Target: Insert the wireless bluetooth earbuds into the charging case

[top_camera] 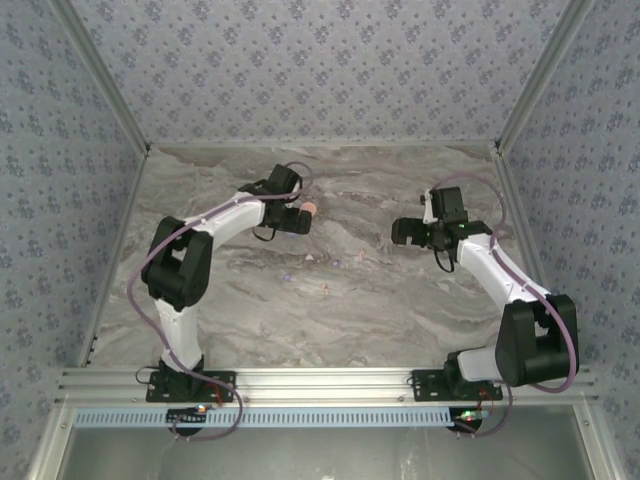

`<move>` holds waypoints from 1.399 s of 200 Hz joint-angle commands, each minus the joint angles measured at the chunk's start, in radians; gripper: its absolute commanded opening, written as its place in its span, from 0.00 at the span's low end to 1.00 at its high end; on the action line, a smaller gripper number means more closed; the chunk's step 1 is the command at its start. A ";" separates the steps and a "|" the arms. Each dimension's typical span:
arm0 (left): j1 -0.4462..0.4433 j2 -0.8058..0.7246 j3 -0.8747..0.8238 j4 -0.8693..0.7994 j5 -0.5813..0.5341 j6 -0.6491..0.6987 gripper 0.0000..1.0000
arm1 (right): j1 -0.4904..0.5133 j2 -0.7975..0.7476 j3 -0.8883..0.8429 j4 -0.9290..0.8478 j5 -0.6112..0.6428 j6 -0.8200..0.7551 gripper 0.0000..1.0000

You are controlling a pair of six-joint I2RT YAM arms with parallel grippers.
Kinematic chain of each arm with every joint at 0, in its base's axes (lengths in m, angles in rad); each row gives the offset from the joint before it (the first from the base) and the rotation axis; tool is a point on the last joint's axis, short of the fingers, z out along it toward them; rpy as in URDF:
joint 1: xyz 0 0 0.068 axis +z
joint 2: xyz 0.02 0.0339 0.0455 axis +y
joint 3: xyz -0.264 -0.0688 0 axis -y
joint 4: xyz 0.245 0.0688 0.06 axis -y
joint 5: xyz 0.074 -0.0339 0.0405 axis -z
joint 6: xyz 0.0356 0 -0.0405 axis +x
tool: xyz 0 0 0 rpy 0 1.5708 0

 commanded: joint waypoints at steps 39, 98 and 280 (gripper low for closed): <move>-0.009 0.137 0.129 -0.074 0.022 -0.001 0.78 | 0.009 0.032 0.049 -0.056 0.028 0.028 1.00; -0.010 0.185 0.164 -0.092 -0.002 -0.006 0.70 | 0.013 0.042 0.045 -0.052 0.034 0.036 1.00; -0.199 0.143 0.115 -0.142 -0.036 -0.138 0.54 | 0.067 0.111 0.067 -0.059 0.013 0.042 1.00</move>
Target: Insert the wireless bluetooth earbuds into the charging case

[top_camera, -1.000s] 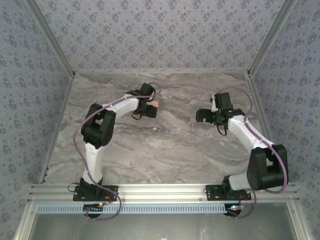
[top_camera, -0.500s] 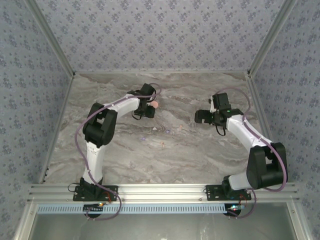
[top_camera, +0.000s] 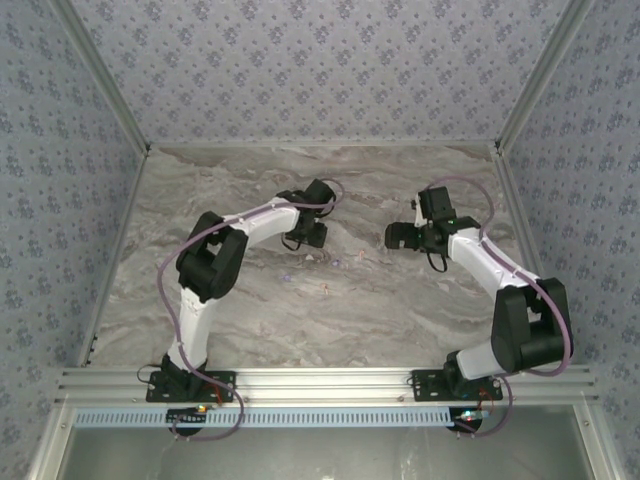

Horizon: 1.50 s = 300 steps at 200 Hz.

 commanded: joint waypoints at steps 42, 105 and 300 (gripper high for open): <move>-0.053 -0.046 -0.052 -0.018 0.044 -0.051 0.59 | 0.033 0.065 0.059 -0.025 -0.047 0.014 1.00; -0.009 -0.129 -0.066 -0.009 0.082 -0.023 0.82 | 0.062 0.158 0.143 -0.030 -0.142 0.016 1.00; 0.228 -0.361 -0.705 0.779 0.613 -0.484 0.58 | 0.256 0.584 0.492 0.026 -0.507 0.124 0.37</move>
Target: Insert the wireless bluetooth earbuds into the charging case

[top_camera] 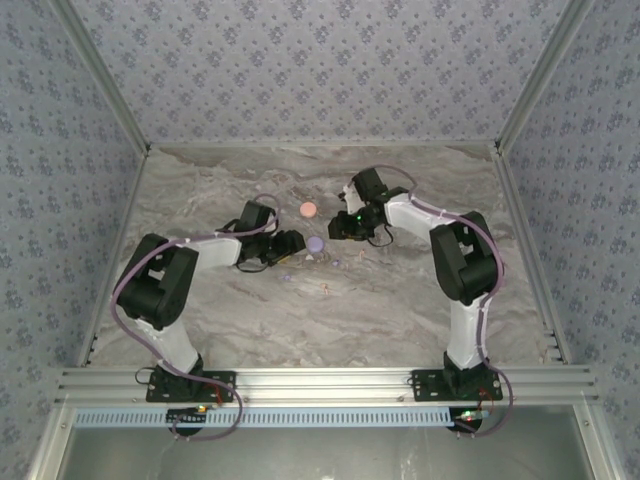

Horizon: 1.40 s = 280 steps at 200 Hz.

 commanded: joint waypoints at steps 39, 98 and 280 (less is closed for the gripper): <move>-0.008 0.059 0.024 0.081 0.038 -0.063 0.53 | 0.020 0.076 0.050 0.060 -0.115 0.080 0.36; -0.042 0.094 0.074 0.026 0.017 -0.049 0.48 | 0.019 0.118 0.063 0.077 -0.141 0.103 0.32; -0.047 0.159 0.101 0.075 0.052 -0.070 0.44 | 0.007 0.155 0.031 0.118 -0.145 0.142 0.20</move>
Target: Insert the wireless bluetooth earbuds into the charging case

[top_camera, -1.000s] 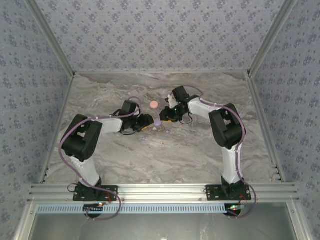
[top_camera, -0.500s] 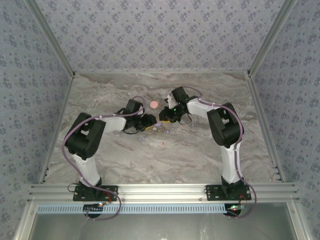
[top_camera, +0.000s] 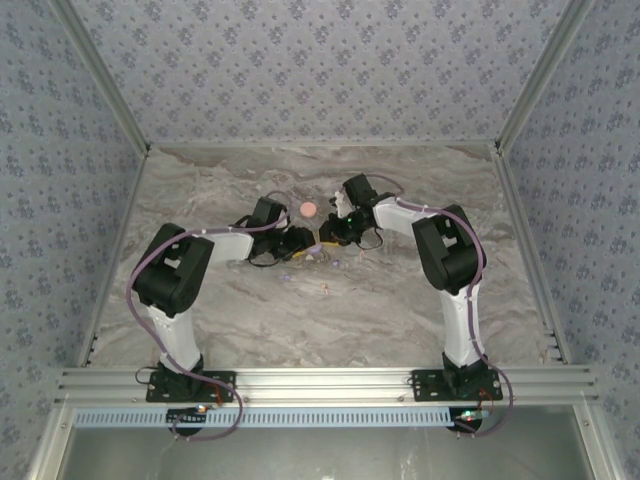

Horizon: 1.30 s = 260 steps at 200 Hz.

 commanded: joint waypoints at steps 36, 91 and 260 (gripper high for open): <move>-0.007 0.042 0.007 0.036 0.015 -0.025 0.44 | -0.012 0.037 -0.010 0.007 -0.021 0.026 0.19; -0.007 0.058 0.011 0.060 0.024 -0.042 0.41 | -0.012 0.035 -0.020 0.012 -0.036 0.024 0.19; 0.047 -0.052 0.046 0.027 0.073 0.083 0.19 | -0.076 -0.235 -0.152 0.076 -0.027 -0.016 0.32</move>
